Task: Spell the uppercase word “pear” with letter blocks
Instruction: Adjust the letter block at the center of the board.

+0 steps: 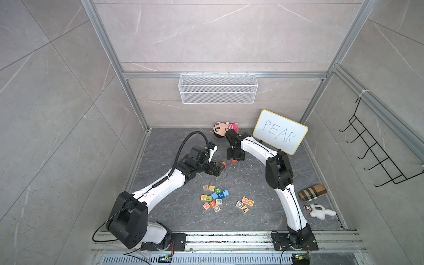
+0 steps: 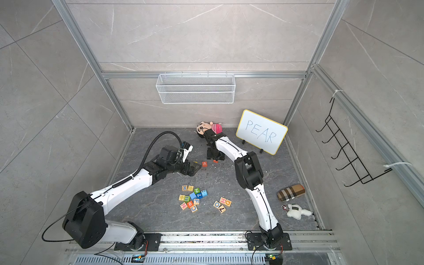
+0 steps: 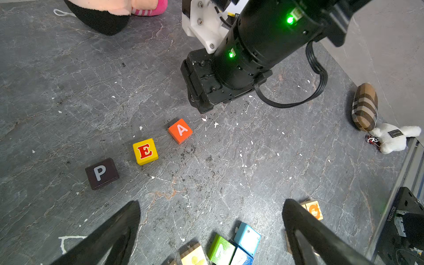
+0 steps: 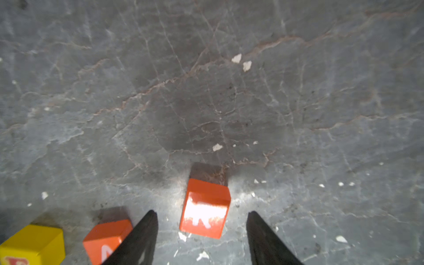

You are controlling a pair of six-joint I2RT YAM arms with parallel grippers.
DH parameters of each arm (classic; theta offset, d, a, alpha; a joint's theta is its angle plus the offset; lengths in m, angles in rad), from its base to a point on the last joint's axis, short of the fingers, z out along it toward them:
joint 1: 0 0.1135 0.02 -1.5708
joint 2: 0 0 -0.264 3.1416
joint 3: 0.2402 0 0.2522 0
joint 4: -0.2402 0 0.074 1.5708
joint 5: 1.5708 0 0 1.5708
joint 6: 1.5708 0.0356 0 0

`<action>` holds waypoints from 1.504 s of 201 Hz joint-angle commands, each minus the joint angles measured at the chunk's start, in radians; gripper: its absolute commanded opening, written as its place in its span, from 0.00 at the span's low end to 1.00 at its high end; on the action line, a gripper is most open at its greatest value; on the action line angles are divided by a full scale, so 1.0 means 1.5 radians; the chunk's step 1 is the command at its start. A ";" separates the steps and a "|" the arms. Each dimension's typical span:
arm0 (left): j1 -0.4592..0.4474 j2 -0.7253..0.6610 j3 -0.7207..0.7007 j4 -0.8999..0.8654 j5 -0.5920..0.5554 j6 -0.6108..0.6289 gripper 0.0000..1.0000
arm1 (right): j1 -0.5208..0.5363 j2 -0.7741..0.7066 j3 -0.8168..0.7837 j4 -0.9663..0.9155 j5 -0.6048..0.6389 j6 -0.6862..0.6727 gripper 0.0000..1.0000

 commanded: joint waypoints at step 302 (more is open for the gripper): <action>-0.001 -0.014 -0.008 0.018 0.008 0.016 1.00 | 0.018 -0.080 -0.094 0.029 -0.002 -0.033 0.29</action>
